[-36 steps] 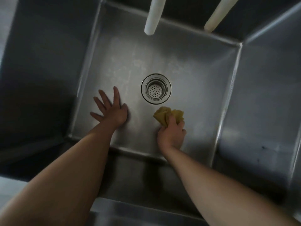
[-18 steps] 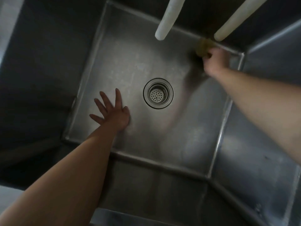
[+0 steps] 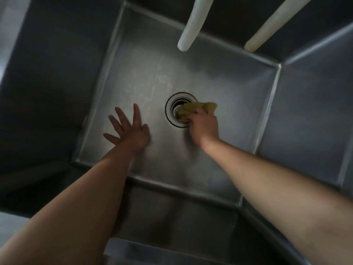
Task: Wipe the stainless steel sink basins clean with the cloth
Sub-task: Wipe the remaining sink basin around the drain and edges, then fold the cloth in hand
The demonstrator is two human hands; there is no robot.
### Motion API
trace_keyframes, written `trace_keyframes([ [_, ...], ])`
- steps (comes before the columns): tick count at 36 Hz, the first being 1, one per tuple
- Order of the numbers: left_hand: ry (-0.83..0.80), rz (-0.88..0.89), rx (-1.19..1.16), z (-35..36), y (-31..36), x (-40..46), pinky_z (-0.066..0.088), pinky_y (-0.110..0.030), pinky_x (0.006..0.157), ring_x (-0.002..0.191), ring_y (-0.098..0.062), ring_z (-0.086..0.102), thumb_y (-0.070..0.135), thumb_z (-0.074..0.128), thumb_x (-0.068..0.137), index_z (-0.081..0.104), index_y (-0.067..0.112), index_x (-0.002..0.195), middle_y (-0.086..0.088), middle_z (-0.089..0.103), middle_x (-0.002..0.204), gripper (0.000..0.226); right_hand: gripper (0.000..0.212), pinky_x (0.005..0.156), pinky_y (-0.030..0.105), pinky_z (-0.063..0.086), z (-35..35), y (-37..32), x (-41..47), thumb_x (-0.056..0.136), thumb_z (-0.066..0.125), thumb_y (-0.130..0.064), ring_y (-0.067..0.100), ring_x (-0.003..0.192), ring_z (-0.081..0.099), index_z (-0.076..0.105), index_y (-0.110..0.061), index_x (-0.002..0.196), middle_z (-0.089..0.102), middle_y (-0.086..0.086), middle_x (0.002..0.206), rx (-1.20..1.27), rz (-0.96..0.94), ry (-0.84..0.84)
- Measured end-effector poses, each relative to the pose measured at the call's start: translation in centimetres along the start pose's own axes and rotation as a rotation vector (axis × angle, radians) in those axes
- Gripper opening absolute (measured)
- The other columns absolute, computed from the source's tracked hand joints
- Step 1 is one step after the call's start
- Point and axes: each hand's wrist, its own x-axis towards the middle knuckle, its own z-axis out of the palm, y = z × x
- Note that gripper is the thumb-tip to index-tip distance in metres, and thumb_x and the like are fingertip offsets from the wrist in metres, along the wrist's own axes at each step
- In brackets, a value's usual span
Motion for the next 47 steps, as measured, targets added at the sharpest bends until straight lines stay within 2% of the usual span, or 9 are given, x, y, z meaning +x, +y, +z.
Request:
trace_keyframes([
  [5, -0.105, 0.006, 0.016, -3.0, 0.2, -1.0, -0.002, -0.065, 0.116, 0.146, -0.034, -0.029, 0.038, 0.048, 0.098, -0.014, 0.048, 0.150, -0.003, -0.037, 0.157, 0.082, 0.027, 0.100, 0.023, 0.044, -1.2, -0.1, -0.8, 0.083, 0.064, -0.020, 0.023, 0.120, 0.058, 0.075, -0.033, 0.104, 0.065, -0.001, 0.128, 0.314, 0.141, -0.184],
  [11, -0.181, 0.055, -0.159, -8.8, -1.0, -4.0, 0.043, -0.045, 0.107, 0.129, -0.037, 0.048, 0.045, 0.063, 0.075, 0.036, 0.032, 0.149, -0.010, 0.037, 0.154, 0.080, 0.033, 0.067, 0.021, 0.043, -6.8, -0.8, -6.7, 0.075, 0.073, 0.006, 0.015, 0.085, 0.059, 0.074, -0.016, 0.099, 0.070, 0.007, 0.098, 0.663, 0.176, -0.354],
  [16, -0.304, 0.278, -0.395, -12.8, 0.6, -13.6, 0.043, -0.028, 0.089, 0.117, -0.016, 0.052, 0.018, 0.075, 0.086, 0.048, 0.029, 0.143, -0.004, 0.049, 0.144, 0.064, 0.043, 0.057, 0.025, 0.052, -13.8, -2.0, -13.5, 0.085, 0.063, 0.010, 0.015, 0.071, 0.066, 0.059, -0.022, 0.112, 0.070, 0.008, 0.095, 1.094, 0.202, -0.372],
  [21, -0.346, 0.468, -0.604, -15.7, 1.0, -22.6, 0.036, -0.032, 0.105, 0.136, -0.011, 0.037, 0.025, 0.084, 0.075, 0.035, 0.042, 0.147, 0.005, 0.046, 0.146, 0.089, 0.036, 0.075, 0.040, 0.055, -20.3, -3.1, -18.6, 0.091, 0.057, 0.003, 0.024, 0.092, 0.063, 0.061, -0.020, 0.117, 0.067, 0.001, 0.103, 1.342, 0.103, -0.457],
  [26, -0.481, 0.565, -0.994, -18.3, 1.5, -28.0, 0.048, -0.041, 0.103, 0.116, -0.026, 0.064, 0.013, 0.076, 0.078, 0.055, 0.014, 0.134, -0.011, 0.068, 0.122, 0.060, 0.043, 0.073, 0.044, 0.057, -25.3, -4.1, -21.5, 0.086, 0.051, -0.005, 0.023, 0.091, 0.064, 0.060, -0.020, 0.126, 0.062, 0.008, 0.109, 1.648, -0.040, -0.615],
  [30, -0.412, 0.596, -1.094, -20.4, 1.7, -30.7, 0.057, -0.039, 0.082, 0.095, -0.029, 0.068, 0.003, 0.067, 0.086, 0.066, 0.009, 0.107, -0.013, 0.069, 0.102, 0.021, 0.056, 0.086, 0.053, 0.054, -27.9, -5.1, -23.0, 0.078, 0.069, -0.020, 0.027, 0.099, 0.064, 0.057, -0.015, 0.132, 0.063, 0.010, 0.113, 1.626, -0.115, -0.600],
  [35, -0.291, 0.619, -1.020, -22.8, 0.0, -32.7, 0.059, -0.041, 0.075, 0.095, -0.026, 0.071, 0.005, 0.065, 0.091, 0.067, 0.010, 0.110, -0.014, 0.070, 0.102, 0.020, 0.042, 0.083, 0.054, 0.058, -28.4, -8.7, -25.7, 0.086, 0.068, -0.007, 0.037, 0.113, 0.064, 0.059, -0.005, 0.127, 0.068, 0.016, 0.121, 1.469, 0.019, -0.264],
  [42, -0.377, 0.526, -1.070, -25.5, -8.2, -33.3, 0.059, -0.049, 0.082, 0.100, -0.029, 0.071, 0.006, 0.066, 0.091, 0.065, 0.015, 0.118, -0.015, 0.071, 0.109, 0.028, 0.029, 0.075, 0.036, 0.059, -25.6, -16.9, -29.1, 0.089, 0.061, 0.000, 0.021, 0.085, 0.071, 0.064, -0.014, 0.115, 0.071, 0.008, 0.102, 1.530, 0.135, -0.321],
  [47, -0.409, 0.583, -1.152, -29.9, -16.5, -34.4, 0.050, -0.060, 0.095, 0.104, -0.033, 0.067, -0.002, 0.062, 0.090, 0.060, 0.012, 0.126, -0.022, 0.066, 0.117, 0.039, 0.050, 0.073, 0.036, 0.055, -25.2, -26.8, -30.5, 0.088, 0.055, 0.011, 0.024, 0.090, 0.069, 0.055, -0.021, 0.126, 0.072, 0.006, 0.105, 1.509, 0.053, -0.235],
])
